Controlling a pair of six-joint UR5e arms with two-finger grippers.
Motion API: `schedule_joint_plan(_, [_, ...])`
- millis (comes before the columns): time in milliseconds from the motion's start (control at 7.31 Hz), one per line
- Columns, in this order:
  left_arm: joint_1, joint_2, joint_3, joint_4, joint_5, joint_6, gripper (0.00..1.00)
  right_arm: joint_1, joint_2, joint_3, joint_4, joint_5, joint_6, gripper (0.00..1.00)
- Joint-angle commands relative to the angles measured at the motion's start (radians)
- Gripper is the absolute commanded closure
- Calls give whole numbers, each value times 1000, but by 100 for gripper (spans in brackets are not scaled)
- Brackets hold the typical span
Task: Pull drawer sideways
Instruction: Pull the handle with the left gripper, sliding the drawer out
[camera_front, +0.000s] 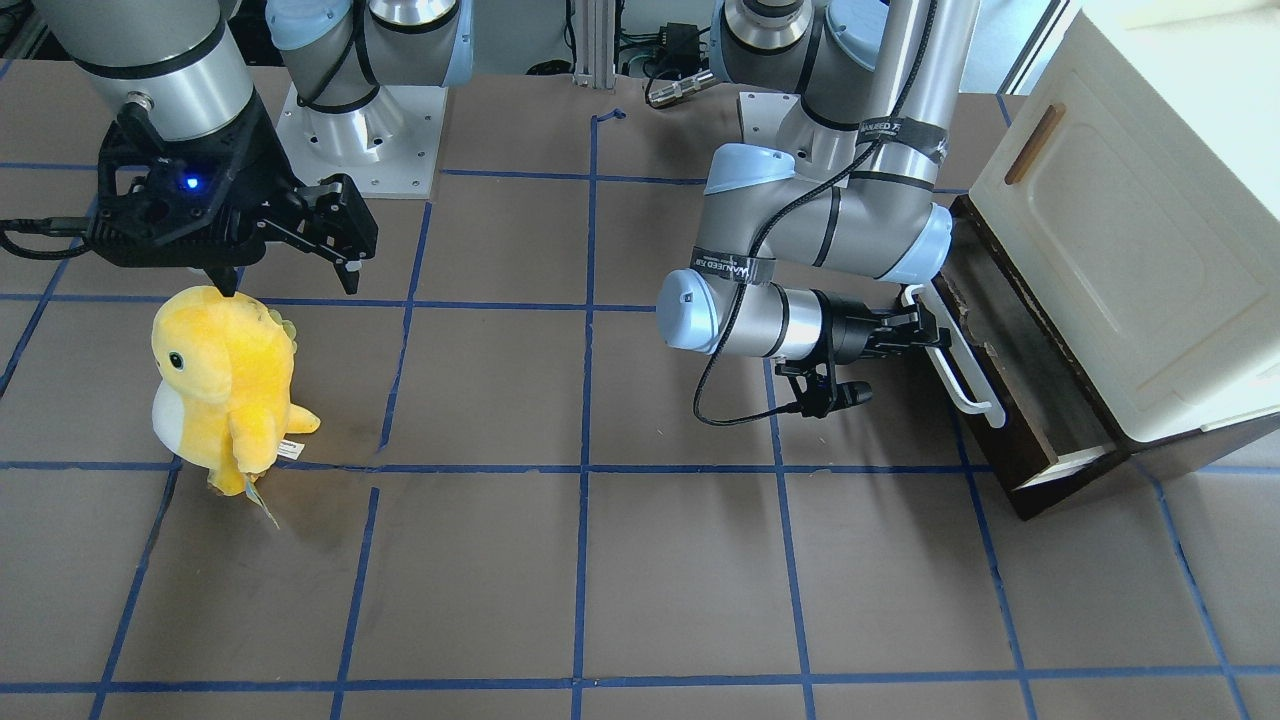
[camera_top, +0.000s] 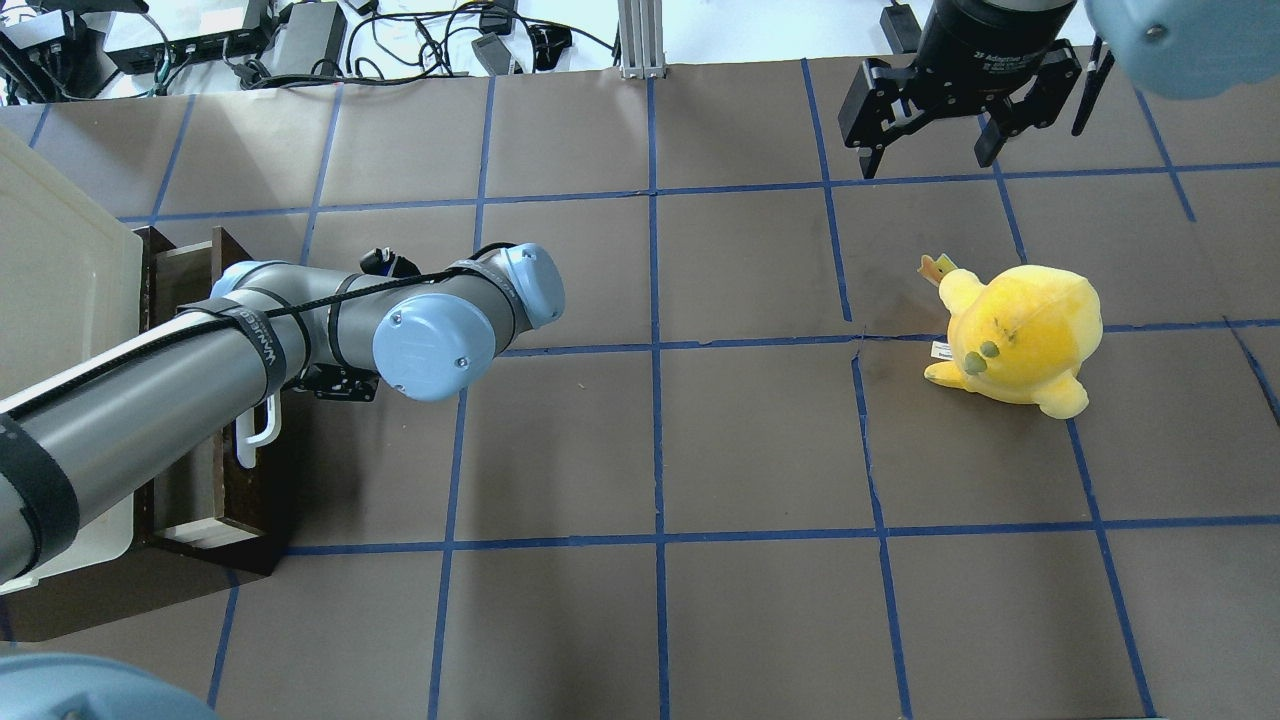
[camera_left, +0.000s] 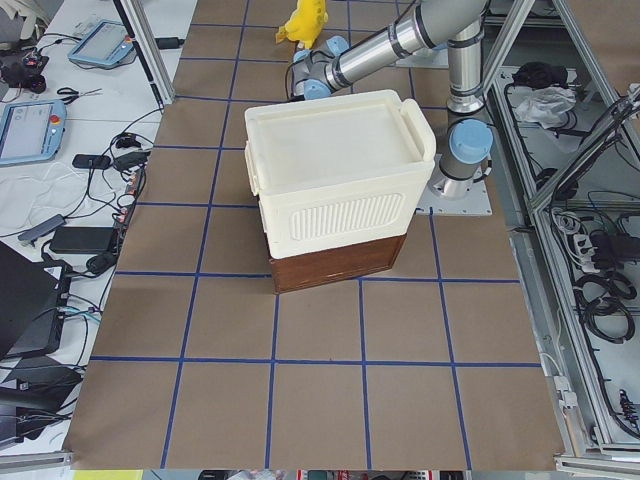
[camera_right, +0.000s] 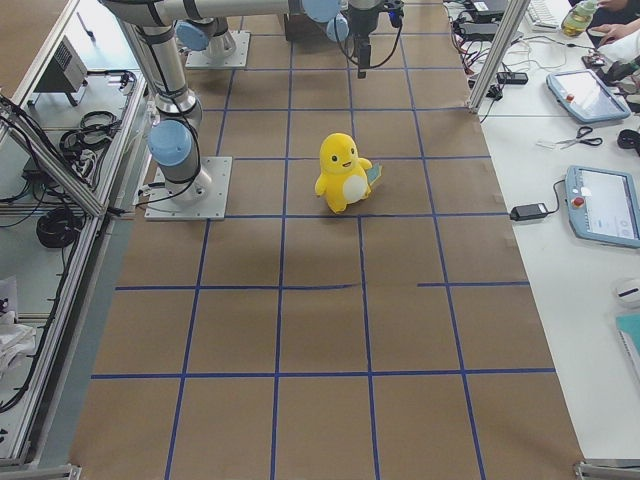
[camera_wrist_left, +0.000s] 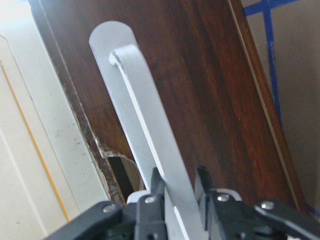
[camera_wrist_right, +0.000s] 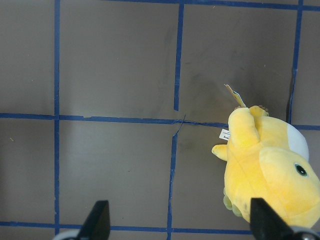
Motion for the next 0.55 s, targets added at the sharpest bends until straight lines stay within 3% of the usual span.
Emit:
schedule_joint_plan(0, [-1, 5, 6, 0, -1, 3, 1, 0, 0, 0, 0, 0, 0, 0])
schedule_joint_plan(274, [-3, 23, 36, -8, -41, 24, 0, 0, 0, 0, 0, 0, 0, 0])
schedule_joint_plan(411, [-12, 58, 93, -11, -138, 103, 0, 0, 0, 0, 0, 0, -2, 0])
